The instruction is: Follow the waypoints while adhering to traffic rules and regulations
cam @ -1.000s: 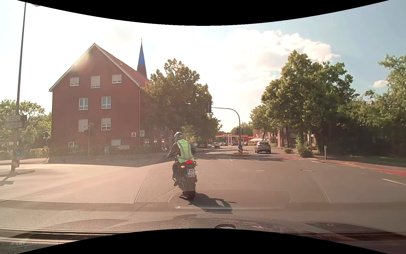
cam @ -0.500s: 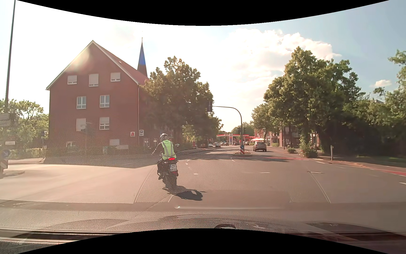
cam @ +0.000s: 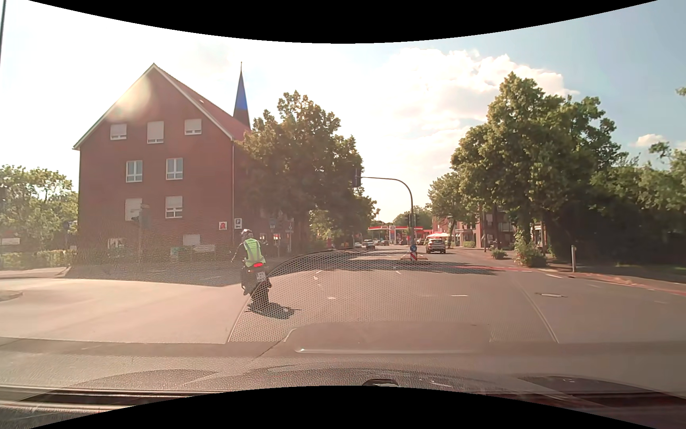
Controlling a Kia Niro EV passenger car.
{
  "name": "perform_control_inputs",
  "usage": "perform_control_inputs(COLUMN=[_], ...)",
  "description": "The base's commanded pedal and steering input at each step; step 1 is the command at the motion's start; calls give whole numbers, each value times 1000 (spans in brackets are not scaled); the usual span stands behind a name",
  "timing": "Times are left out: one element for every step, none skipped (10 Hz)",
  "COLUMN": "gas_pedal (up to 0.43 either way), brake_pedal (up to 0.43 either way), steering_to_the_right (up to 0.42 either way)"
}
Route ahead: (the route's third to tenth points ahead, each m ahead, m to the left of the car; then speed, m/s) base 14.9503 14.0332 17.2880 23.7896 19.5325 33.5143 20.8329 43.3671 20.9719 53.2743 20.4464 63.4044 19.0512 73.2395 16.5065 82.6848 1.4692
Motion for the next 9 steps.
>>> perform_control_inputs(gas_pedal=[0, 0, 0, 0, 0, 0, 0, 0, 0], brake_pedal=[189, 189, 195, 195, 201, 201, 201, 201, 201], steering_to_the_right=[-38, -40, -47, -58, -69, -72, -73, -73, -73])
